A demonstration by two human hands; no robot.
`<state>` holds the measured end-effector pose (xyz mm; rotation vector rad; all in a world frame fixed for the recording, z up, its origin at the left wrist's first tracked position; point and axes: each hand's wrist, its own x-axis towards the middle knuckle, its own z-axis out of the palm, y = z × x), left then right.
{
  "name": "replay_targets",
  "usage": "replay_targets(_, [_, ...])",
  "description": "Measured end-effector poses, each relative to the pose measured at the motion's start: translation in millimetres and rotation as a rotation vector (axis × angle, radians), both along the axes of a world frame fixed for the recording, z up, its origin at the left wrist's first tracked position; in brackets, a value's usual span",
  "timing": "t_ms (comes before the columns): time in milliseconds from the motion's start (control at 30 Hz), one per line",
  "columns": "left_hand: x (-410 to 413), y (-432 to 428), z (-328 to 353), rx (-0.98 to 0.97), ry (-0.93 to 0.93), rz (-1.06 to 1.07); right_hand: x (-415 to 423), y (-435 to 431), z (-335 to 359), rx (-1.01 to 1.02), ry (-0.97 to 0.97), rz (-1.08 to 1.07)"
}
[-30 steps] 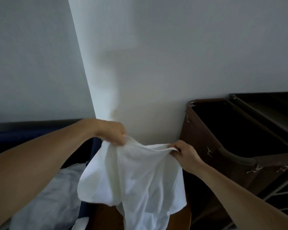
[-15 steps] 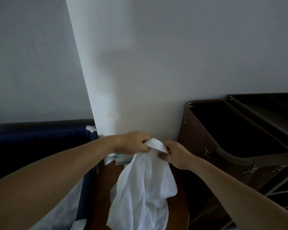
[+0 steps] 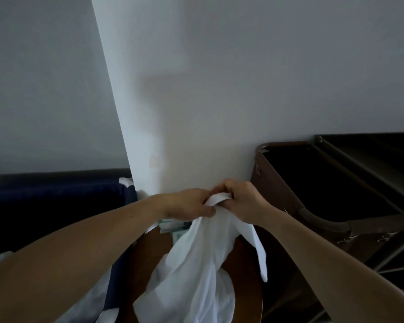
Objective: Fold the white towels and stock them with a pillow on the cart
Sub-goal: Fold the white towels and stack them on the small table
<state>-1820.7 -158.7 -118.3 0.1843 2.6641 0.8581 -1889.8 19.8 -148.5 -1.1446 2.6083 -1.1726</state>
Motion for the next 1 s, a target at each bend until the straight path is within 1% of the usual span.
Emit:
replay_targets(100, [2.5,-3.0,-3.0,0.187,0.018,0.164,-5.0,5.9,-6.7,0.055,0.012,-0.105])
replay_targets(167, [4.5,-7.9,-4.0,0.286,0.074,0.234,-10.5,15.2,-14.8,0.184,-0.02,-0.168])
replay_targets(233, [9.2,-14.0,-2.5,0.394,0.09,0.285,-14.6,25.8,-22.3,0.287,-0.05,-0.21])
replay_targets(333, [17.2,-26.9,-3.2,0.65,-0.031,0.396,-23.2,42.1,-26.1,0.287,-0.107,-0.304])
replay_targets(367, [19.0,-31.5,-4.3,0.711,-0.037,0.436,-25.4,47.2,-25.6,0.273,-0.111,-0.33])
replay_targets(433, [19.2,-39.1,-4.8,0.718,0.011,0.507,-27.0,54.6,-23.2,0.201,-0.114,-0.38])
replay_targets(467, [17.7,-41.6,-5.5,0.666,0.047,0.521,-26.0,55.1,-20.3,0.125,-0.127,-0.389])
replay_targets(533, [15.1,-42.1,-7.0,0.507,0.133,0.519,-18.7,47.9,-11.1,-0.031,-0.161,-0.337])
replay_targets(567, [13.3,-39.2,-7.7,0.452,0.168,0.514,-13.7,40.3,-4.7,-0.052,-0.157,-0.29])
replay_targets(633, [10.2,-27.5,-10.0,0.443,0.19,0.519,-7.0,21.0,7.3,0.052,-0.101,-0.208])
replay_targets(700, [7.6,-12.8,-12.0,0.495,0.189,0.508,-2.8,3.8,18.1,0.185,-0.015,-0.175])
replay_targets(733, [6.5,-7.3,-12.8,0.535,0.188,0.504,-2.0,-1.8,22.6,0.203,0.017,-0.184])
replay_targets(800, [5.8,-2.1,-11.9,0.651,0.164,0.514,-3.2,-7.6,28.2,0.182,0.057,-0.219])
replay_targets(867, [6.0,-4.3,-10.5,0.729,0.135,0.521,-4.2,-8.9,30.2,0.151,0.051,-0.22])
replay_targets(1000, [9.2,-10.5,-11.5,0.721,0.112,0.412,-4.2,-11.0,32.1,0.178,-0.025,-0.163])
